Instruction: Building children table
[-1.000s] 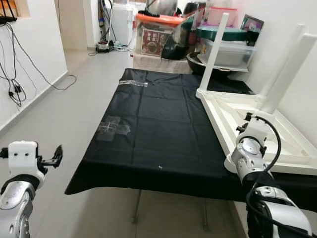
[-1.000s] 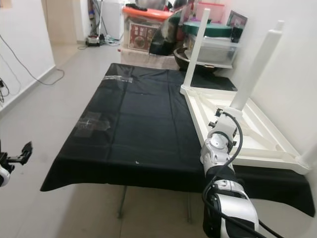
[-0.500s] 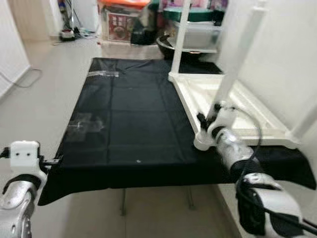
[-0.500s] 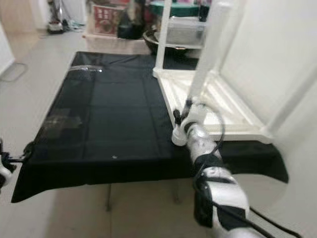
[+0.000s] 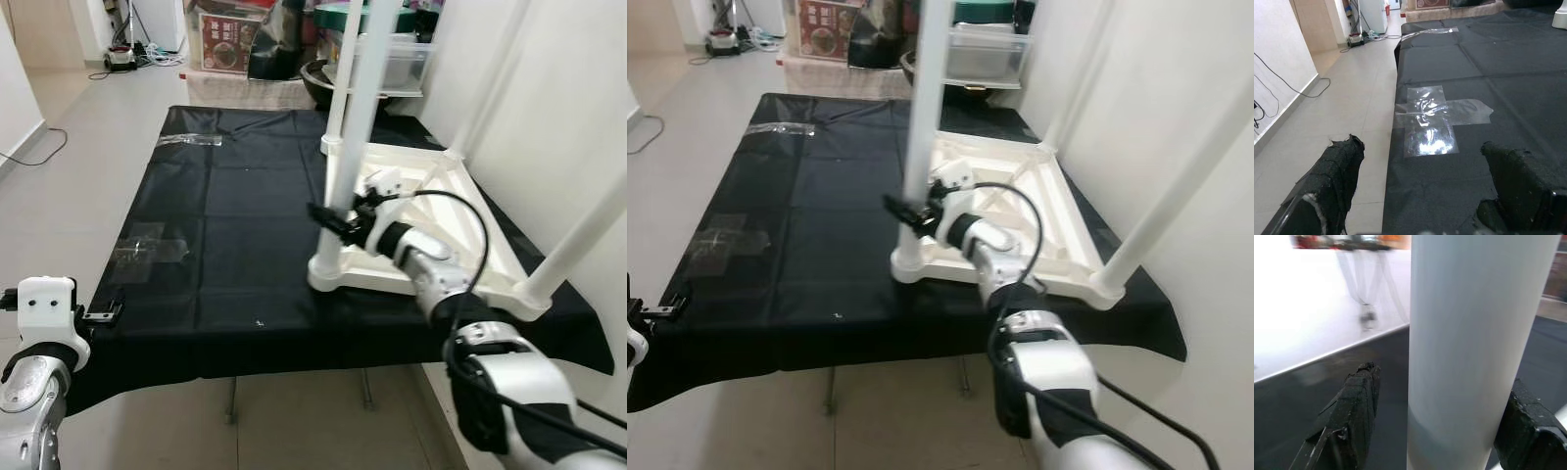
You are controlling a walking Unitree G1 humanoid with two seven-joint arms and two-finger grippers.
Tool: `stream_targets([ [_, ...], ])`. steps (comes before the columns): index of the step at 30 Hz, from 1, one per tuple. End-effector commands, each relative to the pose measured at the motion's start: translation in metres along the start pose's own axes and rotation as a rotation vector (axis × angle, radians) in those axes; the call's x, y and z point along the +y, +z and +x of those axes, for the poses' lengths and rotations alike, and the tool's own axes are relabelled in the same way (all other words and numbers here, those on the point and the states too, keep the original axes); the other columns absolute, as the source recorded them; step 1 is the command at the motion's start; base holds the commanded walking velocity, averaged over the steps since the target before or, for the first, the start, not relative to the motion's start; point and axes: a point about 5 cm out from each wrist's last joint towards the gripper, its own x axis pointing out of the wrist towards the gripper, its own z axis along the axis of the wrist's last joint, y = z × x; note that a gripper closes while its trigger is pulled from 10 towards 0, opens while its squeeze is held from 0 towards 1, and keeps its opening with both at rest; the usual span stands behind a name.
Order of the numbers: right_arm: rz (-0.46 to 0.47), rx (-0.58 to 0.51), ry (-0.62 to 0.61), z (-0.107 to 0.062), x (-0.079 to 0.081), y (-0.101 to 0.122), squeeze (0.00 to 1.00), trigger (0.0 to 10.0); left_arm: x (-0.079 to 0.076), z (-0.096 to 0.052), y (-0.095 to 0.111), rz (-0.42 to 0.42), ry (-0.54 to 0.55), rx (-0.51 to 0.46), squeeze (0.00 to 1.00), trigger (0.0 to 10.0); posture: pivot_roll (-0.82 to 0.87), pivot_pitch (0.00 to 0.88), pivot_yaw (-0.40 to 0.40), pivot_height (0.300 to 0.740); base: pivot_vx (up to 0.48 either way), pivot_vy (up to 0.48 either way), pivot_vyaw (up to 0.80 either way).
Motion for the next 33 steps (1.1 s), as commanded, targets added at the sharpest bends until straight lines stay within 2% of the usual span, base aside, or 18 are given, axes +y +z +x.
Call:
stream_targets([
  [1,-0.002,0.064,0.129,0.010,0.025,-0.019,0.00,6.4,0.000,-0.002,-0.002,0.011,-0.003,0.007,0.00,10.0,0.17,0.000,-0.125,0.740,0.000,0.000,0.00],
  [2,0.002,0.090,0.081,0.011,0.028,-0.026,0.00,4.2,0.000,-0.003,-0.002,0.008,-0.004,0.008,0.00,10.0,0.17,0.000,-0.123,0.740,0.000,0.000,0.00],
  [3,0.002,0.090,0.081,0.011,0.028,-0.026,0.00,4.2,0.000,-0.003,-0.002,0.008,-0.004,0.008,0.00,10.0,0.17,0.000,-0.123,0.740,0.000,0.000,0.00],
  [4,0.009,0.125,-0.021,0.011,0.026,-0.034,0.00,0.0,0.001,-0.003,-0.002,0.005,-0.006,0.008,0.00,10.0,0.17,0.000,-0.121,0.740,0.000,0.000,0.00],
  [6,0.013,0.150,-0.096,0.010,0.023,-0.038,0.00,0.0,0.001,-0.003,-0.002,0.003,-0.007,0.008,0.00,10.0,0.16,0.000,-0.119,0.740,0.000,0.000,0.00],
  [10,0.139,0.303,-0.672,-0.023,-0.016,-0.060,0.00,0.0,0.001,-0.003,-0.002,-0.002,-0.010,0.006,0.00,10.0,0.15,0.000,-0.114,0.740,0.000,0.000,0.00],
  [12,0.139,0.303,-0.672,-0.023,-0.016,-0.060,0.00,0.0,0.001,-0.003,-0.002,-0.002,-0.010,0.006,0.00,10.0,0.15,0.000,-0.114,0.740,0.000,0.000,0.00],
  [13,0.187,0.343,-0.954,-0.054,-0.035,-0.069,0.00,0.0,0.001,-0.002,-0.001,-0.005,-0.008,0.005,0.00,10.0,0.13,0.000,-0.108,0.740,0.000,0.000,0.00],
  [17,0.195,0.357,-1.052,-0.067,-0.042,-0.073,0.00,0.0,0.002,-0.002,-0.001,-0.006,-0.007,0.004,0.00,10.0,0.13,0.000,-0.108,0.740,0.000,0.000,0.00],
  [20,0.160,0.431,-1.349,-0.125,-0.063,-0.084,0.00,0.0,0.001,-0.002,-0.001,-0.011,-0.005,0.000,0.00,10.0,0.10,0.000,-0.094,0.740,0.000,0.000,0.00],
  [22,0.160,0.431,-1.349,-0.125,-0.063,-0.084,0.00,0.0,0.001,-0.002,-0.001,-0.011,-0.005,0.000,0.00,10.0,0.10,0.000,-0.094,0.740,0.000,0.000,0.00],
  [23,0.128,0.482,-1.506,-0.161,-0.075,-0.084,0.00,0.0,0.001,-0.002,0.000,-0.014,-0.006,-0.002,0.00,10.0,0.09,0.000,-0.092,0.740,0.000,0.000,0.00],
  [24,0.070,0.475,-1.507,-0.165,-0.081,-0.076,0.00,5.8,0.001,-0.001,0.000,-0.022,-0.008,-0.005,0.00,10.0,0.07,0.000,-0.075,0.740,0.000,0.000,0.00],
  [26,0.031,0.465,-1.489,-0.162,-0.083,-0.069,0.00,5.8,0.002,-0.001,0.000,-0.028,-0.009,-0.006,0.00,10.0,0.07,0.000,-0.075,0.740,0.000,0.000,0.00],
  [27,-0.010,0.441,-1.397,-0.141,-0.079,-0.064,0.00,10.0,0.001,0.000,0.000,-0.030,-0.010,-0.007,0.00,10.0,0.07,0.000,-0.079,0.740,0.000,0.000,0.00],
  [29,0.007,0.345,-1.285,-0.119,-0.071,-0.059,0.00,10.0,0.000,0.000,0.000,-0.032,-0.011,-0.008,0.00,10.0,0.09,0.000,-0.092,0.740,0.000,0.000,0.00],
  [30,0.023,0.315,-1.256,-0.108,-0.066,-0.057,1.00,10.0,-0.001,0.000,0.000,-0.032,-0.012,-0.009,0.00,10.0,0.09,0.000,-0.094,0.740,0.000,0.000,0.00],
  [33,0.085,0.259,-1.181,-0.090,-0.062,-0.051,1.00,10.0,-0.002,0.000,0.000,-0.030,-0.010,-0.010,0.00,10.0,0.10,0.000,-0.102,0.740,0.000,0.000,0.00],
])
